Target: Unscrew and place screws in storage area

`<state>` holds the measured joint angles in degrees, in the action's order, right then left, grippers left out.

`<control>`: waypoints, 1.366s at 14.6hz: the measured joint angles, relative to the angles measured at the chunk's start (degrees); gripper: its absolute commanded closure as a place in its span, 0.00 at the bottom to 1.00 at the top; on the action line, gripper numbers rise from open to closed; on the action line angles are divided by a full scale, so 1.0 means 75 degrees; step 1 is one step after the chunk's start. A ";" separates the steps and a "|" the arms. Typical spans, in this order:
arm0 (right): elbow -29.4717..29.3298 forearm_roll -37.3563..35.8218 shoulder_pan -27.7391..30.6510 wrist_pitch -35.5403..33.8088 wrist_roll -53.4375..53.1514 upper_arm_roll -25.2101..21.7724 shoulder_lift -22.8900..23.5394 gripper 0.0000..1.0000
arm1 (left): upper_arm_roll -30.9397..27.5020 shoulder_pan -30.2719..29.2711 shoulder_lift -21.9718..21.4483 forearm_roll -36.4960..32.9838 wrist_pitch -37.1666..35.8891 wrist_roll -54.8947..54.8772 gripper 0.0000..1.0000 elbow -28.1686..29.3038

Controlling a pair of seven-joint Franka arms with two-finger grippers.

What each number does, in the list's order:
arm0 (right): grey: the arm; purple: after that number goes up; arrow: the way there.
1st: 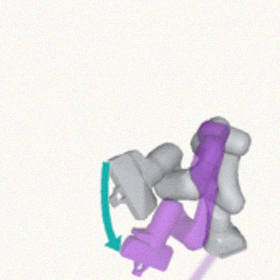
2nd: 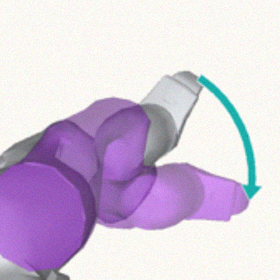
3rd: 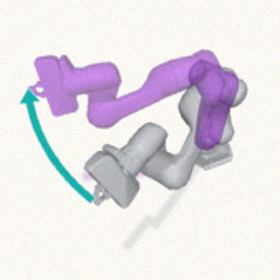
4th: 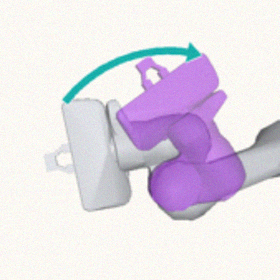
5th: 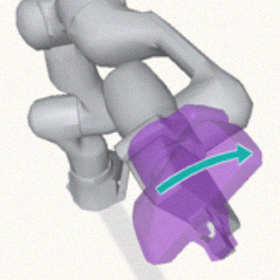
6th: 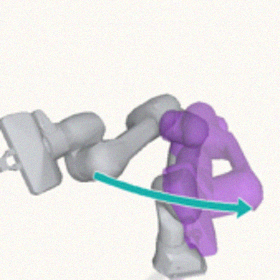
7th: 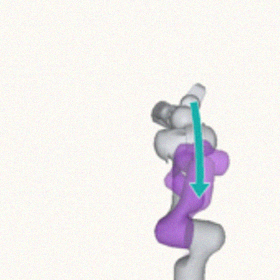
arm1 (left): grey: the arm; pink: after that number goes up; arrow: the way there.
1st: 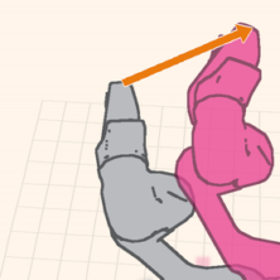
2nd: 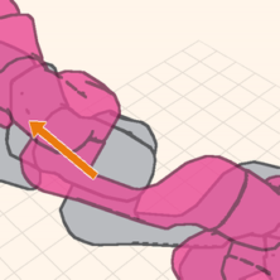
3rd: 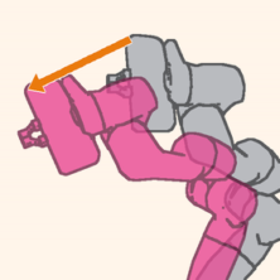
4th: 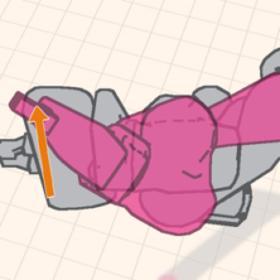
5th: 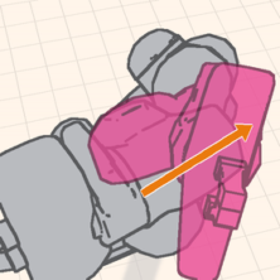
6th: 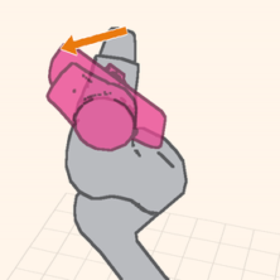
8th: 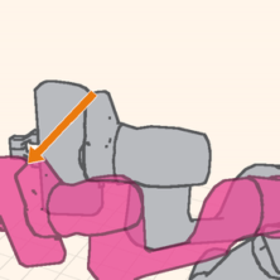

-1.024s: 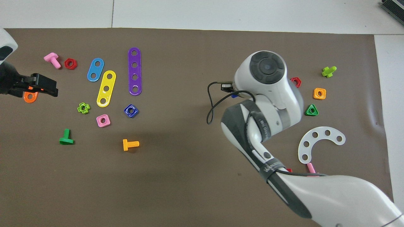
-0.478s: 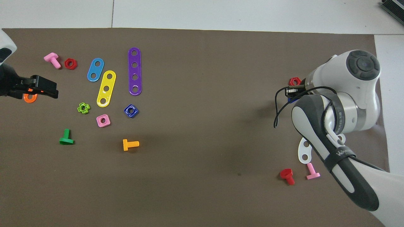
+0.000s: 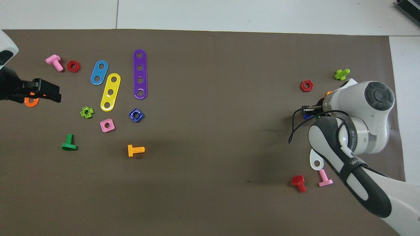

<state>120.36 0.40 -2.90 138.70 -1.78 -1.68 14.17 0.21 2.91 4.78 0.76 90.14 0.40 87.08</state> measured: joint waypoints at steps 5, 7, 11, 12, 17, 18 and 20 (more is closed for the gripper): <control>0.0073 0.0024 0.0043 0.0215 0.0000 0.0000 -0.0049 0.00 | 0.0001 0.0000 0.0000 0.0000 0.0000 0.0000 0.00 0.0009; -0.0267 0.0044 0.0044 0.0077 -0.0109 -0.0001 -0.0159 0.00 | 0.0001 0.0000 0.0000 0.0000 0.0000 0.0000 0.00 0.0011; -0.1781 0.0030 0.0055 -0.2068 -0.0631 -0.0049 -0.0535 0.00 | 0.0001 0.0000 0.0000 0.0000 0.0000 0.0000 0.00 0.0013; -0.2116 0.0010 0.0069 -0.2563 -0.0718 -0.0052 -0.0670 0.00 | 0.0001 0.0000 0.0000 0.0000 0.0001 0.0000 0.00 0.0013; -0.2759 -0.0104 0.0279 -0.4720 -0.0814 -0.0058 -0.1863 0.00 | 0.0001 0.0000 0.0000 0.0000 0.0001 0.0000 0.00 0.0013; -0.3032 -0.0108 0.0303 -0.5383 -0.0814 -0.0056 -0.2037 0.00 | 0.0001 0.0000 0.0000 0.0000 0.0001 0.0000 0.00 0.0013; -0.3655 -0.0109 0.0310 -0.6398 -0.0810 -0.0053 -0.2168 0.00 | 0.0001 0.0000 0.0000 0.0000 0.0001 0.0000 0.00 0.0013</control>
<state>92.95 -0.42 -0.58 90.71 -7.85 -2.07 -2.09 0.22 2.91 4.78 0.76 90.15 0.40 87.18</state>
